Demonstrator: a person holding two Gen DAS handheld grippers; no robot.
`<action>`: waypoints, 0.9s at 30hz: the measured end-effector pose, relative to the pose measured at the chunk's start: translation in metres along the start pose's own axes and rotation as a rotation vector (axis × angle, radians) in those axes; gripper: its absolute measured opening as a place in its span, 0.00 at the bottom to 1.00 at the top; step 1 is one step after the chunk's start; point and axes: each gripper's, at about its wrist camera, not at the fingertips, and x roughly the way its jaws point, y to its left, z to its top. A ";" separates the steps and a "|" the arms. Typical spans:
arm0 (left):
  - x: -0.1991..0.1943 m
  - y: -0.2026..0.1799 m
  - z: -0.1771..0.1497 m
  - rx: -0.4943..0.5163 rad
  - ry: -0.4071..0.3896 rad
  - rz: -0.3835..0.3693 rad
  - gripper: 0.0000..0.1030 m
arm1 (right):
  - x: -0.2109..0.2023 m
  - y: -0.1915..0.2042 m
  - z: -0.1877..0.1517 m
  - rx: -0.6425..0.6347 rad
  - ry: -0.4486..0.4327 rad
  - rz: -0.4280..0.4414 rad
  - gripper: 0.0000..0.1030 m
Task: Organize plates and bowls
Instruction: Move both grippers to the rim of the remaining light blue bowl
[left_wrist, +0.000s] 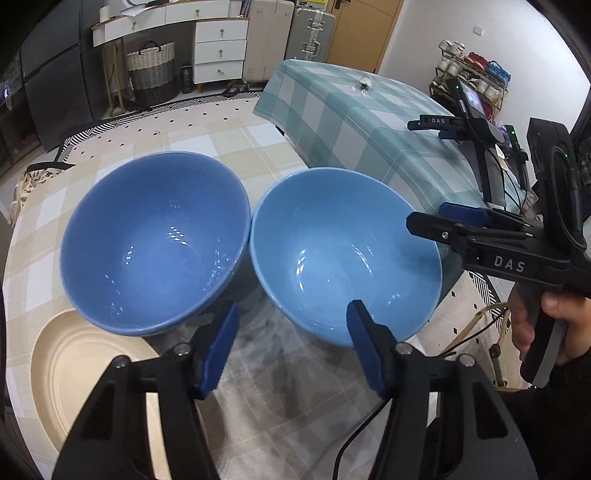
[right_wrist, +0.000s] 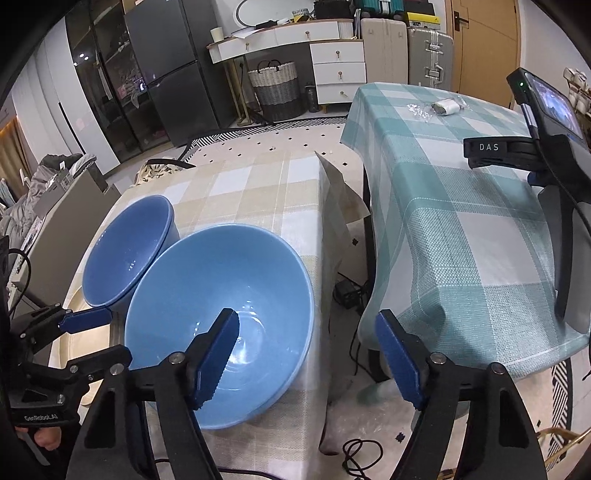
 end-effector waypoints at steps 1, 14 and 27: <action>0.000 0.001 0.000 -0.004 0.003 -0.008 0.52 | 0.000 0.000 0.000 0.000 0.001 0.000 0.71; 0.013 0.006 0.002 -0.093 0.035 -0.095 0.41 | 0.020 -0.001 0.002 -0.003 0.042 0.001 0.54; 0.029 0.007 0.006 -0.100 0.053 -0.048 0.31 | 0.027 -0.002 -0.004 -0.027 0.058 -0.014 0.36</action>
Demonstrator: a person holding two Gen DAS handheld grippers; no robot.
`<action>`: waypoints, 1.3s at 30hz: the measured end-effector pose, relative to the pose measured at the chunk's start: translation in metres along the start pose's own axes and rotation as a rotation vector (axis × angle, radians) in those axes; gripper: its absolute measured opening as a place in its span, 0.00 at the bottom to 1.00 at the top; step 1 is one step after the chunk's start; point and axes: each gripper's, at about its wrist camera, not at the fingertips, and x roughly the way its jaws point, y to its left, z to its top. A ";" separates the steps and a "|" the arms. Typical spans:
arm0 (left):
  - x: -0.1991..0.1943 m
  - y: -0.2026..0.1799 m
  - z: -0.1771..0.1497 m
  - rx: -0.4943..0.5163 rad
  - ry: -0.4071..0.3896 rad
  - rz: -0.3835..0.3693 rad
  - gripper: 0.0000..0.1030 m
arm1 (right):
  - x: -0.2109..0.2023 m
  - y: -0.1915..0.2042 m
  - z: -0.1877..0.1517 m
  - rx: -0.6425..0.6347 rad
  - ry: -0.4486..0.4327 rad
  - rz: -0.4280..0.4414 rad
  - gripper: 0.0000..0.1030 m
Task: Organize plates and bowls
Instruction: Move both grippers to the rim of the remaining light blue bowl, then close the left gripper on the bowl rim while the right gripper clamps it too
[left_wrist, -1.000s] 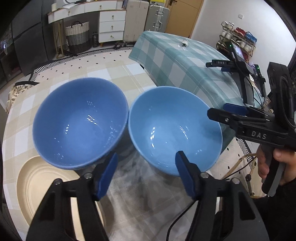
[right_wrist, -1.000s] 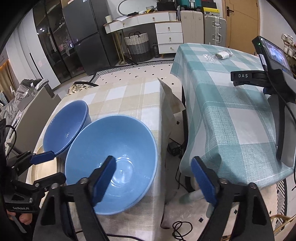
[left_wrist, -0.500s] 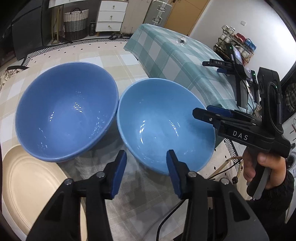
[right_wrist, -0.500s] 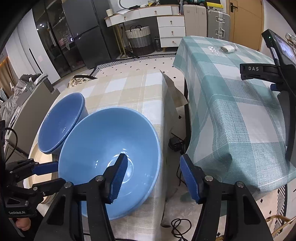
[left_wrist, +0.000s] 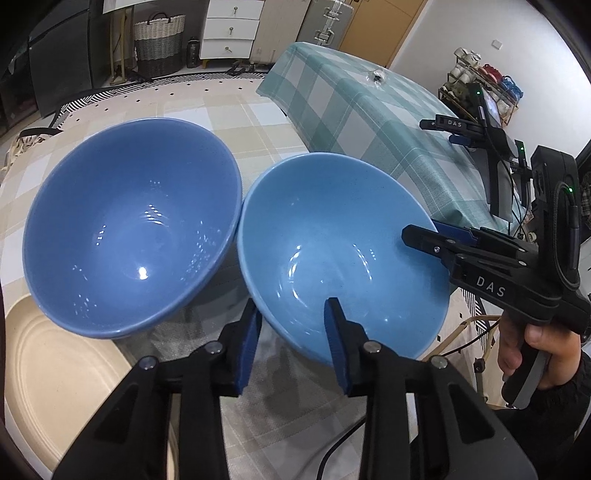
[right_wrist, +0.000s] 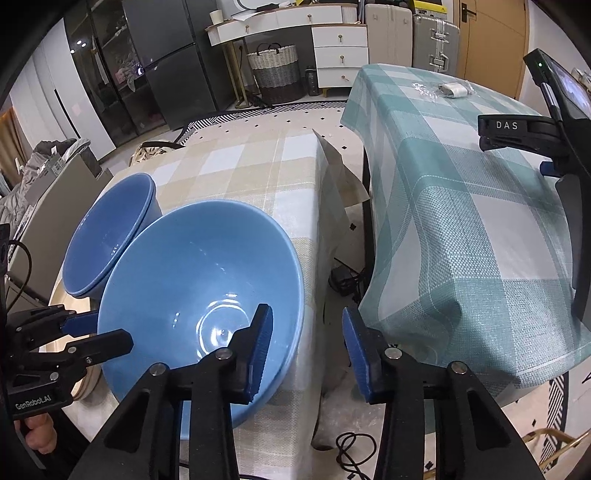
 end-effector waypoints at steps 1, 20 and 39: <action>0.001 0.000 0.000 0.000 0.000 0.005 0.29 | 0.001 0.001 0.000 -0.002 0.002 -0.002 0.33; 0.006 -0.011 0.000 0.069 -0.017 0.091 0.22 | -0.002 0.014 -0.004 -0.070 -0.004 -0.034 0.15; -0.031 -0.024 0.009 0.107 -0.124 0.062 0.22 | -0.052 0.018 0.001 -0.051 -0.107 -0.072 0.15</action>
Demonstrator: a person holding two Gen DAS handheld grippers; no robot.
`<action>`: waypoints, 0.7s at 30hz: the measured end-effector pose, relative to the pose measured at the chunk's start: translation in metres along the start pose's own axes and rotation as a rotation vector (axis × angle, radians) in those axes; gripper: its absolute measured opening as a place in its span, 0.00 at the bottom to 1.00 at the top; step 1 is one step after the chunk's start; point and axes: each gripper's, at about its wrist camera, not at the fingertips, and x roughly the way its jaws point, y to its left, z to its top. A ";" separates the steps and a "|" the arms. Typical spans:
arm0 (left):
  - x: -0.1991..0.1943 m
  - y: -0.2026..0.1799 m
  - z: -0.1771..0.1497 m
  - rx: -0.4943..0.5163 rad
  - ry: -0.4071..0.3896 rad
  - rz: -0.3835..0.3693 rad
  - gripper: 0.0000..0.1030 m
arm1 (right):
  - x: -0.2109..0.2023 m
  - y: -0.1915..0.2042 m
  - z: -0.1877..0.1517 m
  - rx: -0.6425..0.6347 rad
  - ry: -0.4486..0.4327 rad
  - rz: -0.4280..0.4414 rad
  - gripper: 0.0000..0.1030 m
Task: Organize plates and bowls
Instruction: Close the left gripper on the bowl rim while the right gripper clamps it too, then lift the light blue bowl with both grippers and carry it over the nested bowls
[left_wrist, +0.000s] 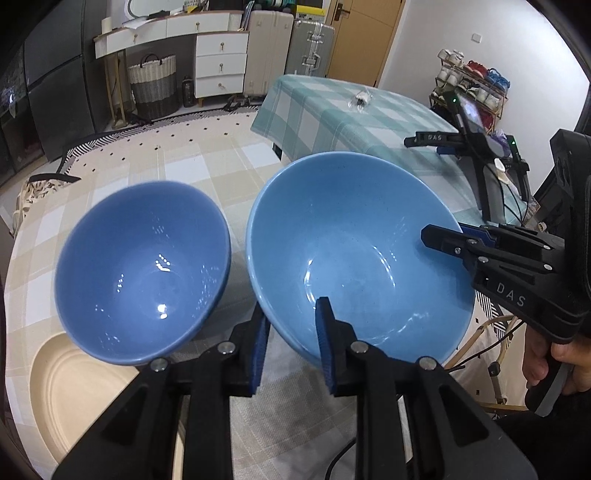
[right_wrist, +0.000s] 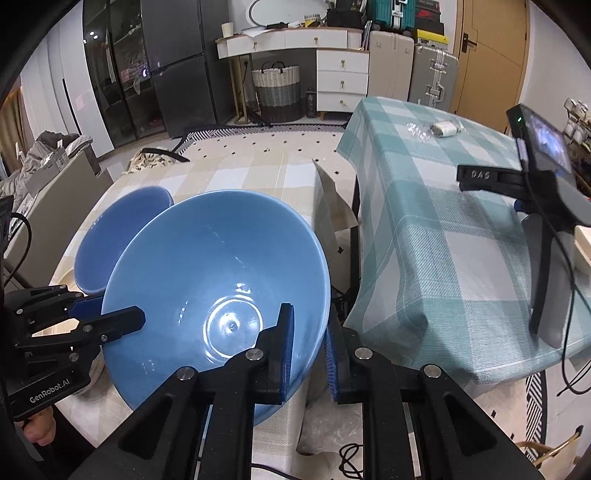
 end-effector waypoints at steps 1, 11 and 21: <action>-0.004 0.000 0.002 0.002 -0.009 -0.001 0.22 | -0.005 0.000 0.002 0.004 -0.015 -0.001 0.15; -0.031 0.008 0.012 -0.001 -0.076 0.000 0.22 | -0.048 0.016 0.021 0.011 -0.139 0.002 0.15; -0.059 0.028 0.019 -0.026 -0.140 0.006 0.22 | -0.070 0.039 0.041 0.011 -0.221 0.012 0.15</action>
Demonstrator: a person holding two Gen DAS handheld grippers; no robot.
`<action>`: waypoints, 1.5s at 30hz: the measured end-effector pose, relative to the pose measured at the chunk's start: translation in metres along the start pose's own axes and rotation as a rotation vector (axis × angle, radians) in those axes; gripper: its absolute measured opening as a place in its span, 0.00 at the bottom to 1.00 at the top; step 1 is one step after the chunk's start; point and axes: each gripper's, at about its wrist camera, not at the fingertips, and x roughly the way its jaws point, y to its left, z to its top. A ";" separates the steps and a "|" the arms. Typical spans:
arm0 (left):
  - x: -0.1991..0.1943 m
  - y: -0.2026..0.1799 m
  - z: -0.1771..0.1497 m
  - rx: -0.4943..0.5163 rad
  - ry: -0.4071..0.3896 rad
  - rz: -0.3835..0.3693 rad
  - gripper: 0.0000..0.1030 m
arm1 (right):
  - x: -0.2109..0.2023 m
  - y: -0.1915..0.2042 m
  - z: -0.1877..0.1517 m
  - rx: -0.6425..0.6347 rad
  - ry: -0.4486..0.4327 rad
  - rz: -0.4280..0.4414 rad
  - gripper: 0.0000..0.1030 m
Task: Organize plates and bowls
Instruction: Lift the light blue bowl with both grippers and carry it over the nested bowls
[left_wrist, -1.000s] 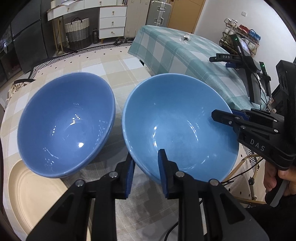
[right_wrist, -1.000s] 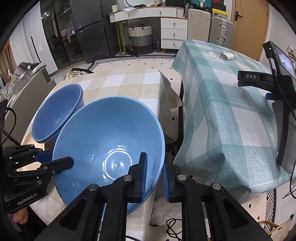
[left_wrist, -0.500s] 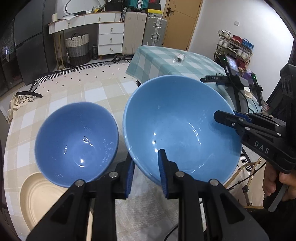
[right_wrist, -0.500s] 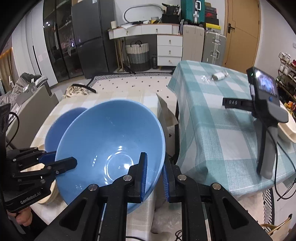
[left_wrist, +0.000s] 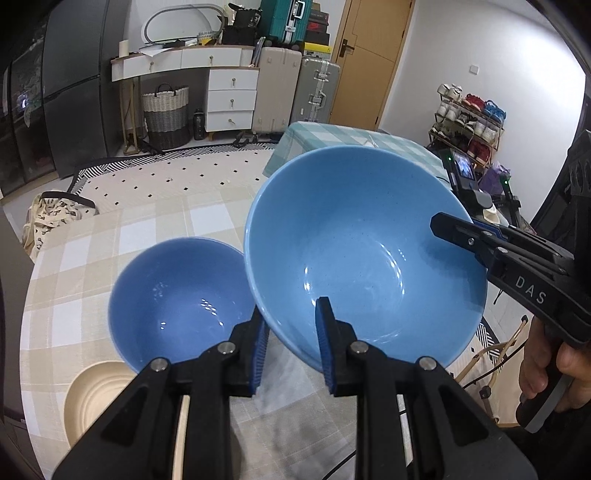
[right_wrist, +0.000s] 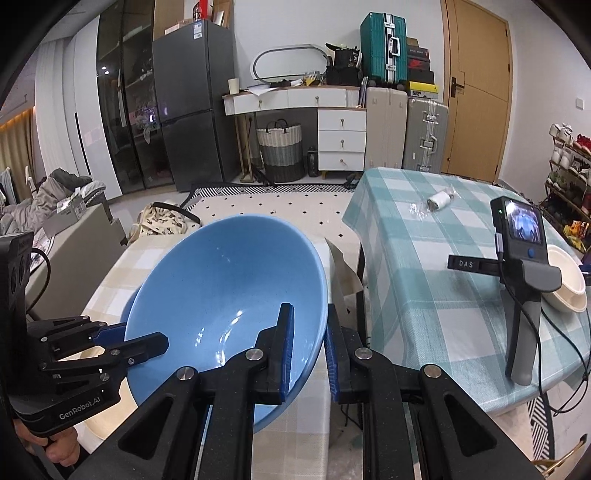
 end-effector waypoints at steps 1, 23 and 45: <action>-0.002 0.003 0.001 -0.002 -0.004 0.004 0.22 | 0.000 0.003 0.002 -0.002 -0.007 0.006 0.15; -0.024 0.078 0.002 -0.109 -0.049 0.101 0.22 | 0.031 0.071 0.022 -0.061 -0.028 0.111 0.16; 0.001 0.120 -0.012 -0.146 0.016 0.175 0.22 | 0.083 0.106 0.015 -0.096 0.074 0.132 0.16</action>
